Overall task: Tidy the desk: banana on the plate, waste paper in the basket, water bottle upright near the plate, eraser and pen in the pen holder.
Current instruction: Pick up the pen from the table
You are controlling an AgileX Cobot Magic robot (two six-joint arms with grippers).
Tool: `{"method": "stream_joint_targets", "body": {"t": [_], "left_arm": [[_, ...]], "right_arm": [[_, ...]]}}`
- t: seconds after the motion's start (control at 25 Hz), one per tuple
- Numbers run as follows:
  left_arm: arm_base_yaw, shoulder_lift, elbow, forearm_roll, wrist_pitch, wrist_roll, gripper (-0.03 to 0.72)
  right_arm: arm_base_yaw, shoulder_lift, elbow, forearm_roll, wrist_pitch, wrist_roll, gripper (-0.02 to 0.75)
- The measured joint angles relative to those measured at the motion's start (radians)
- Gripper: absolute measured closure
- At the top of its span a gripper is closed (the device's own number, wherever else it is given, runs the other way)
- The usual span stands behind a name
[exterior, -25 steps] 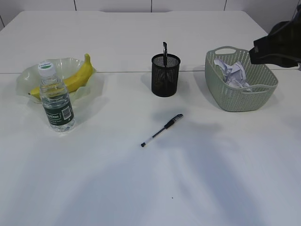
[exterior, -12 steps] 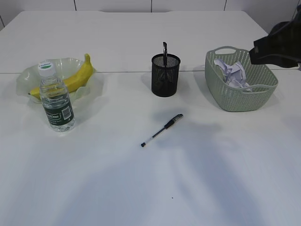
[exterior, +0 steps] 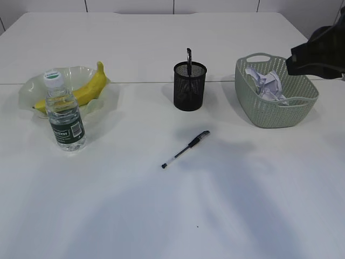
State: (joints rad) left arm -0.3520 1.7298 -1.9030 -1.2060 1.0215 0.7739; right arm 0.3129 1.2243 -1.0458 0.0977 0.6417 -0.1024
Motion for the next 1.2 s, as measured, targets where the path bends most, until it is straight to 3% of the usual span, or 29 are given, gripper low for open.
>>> {"method": "stream_joint_targets", "body": {"t": [0.32, 0.64, 0.96, 1.2], "left_arm": [[0.000, 0.000, 0.000, 0.006, 0.019, 0.000, 0.699], [0.000, 0.010, 0.000, 0.144, 0.040, 0.000, 0.692], [-0.024, 0.100, 0.000, 0.261, -0.087, -0.055, 0.472], [-0.063, 0.187, 0.000, 0.485, -0.116, -0.166, 0.444]], "right_arm": [[0.000, 0.000, 0.000, 0.000, 0.004, 0.000, 0.668], [0.000, 0.000, 0.000, 0.000, 0.010, 0.000, 0.668], [0.000, 0.000, 0.000, 0.000, 0.034, 0.000, 0.668], [0.000, 0.000, 0.000, 0.000, 0.041, 0.000, 0.668]]}}
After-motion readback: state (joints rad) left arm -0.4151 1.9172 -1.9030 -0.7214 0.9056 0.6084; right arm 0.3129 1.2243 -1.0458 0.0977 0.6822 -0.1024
